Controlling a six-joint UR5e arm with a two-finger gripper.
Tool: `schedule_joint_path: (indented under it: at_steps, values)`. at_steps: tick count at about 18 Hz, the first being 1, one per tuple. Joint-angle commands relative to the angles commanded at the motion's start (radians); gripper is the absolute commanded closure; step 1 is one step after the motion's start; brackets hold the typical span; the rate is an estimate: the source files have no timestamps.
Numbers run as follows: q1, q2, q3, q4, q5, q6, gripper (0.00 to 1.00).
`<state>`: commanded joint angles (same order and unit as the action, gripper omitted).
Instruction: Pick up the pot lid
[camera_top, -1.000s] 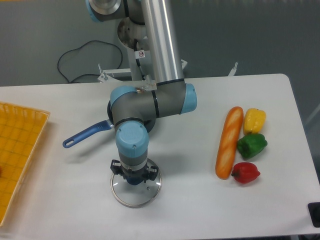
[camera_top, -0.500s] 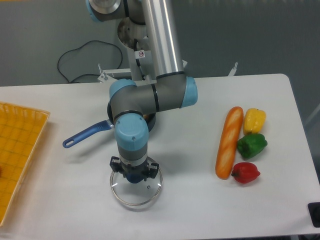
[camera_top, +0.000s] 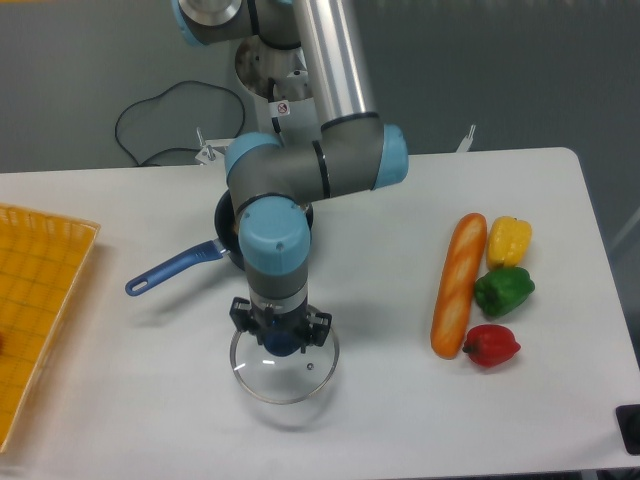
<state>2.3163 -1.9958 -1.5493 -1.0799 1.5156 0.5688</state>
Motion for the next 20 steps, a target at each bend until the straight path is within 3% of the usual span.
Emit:
schedule_joint_path:
  at_steps: [5, 11, 20]
  values:
    - [0.031, 0.037, 0.0, -0.005, 0.008, 0.16, 0.6]
    - [0.069, 0.052, -0.005, -0.061, 0.077, 0.37, 0.6]
    - [0.12, 0.074, -0.002, -0.106, 0.087, 0.556, 0.6]
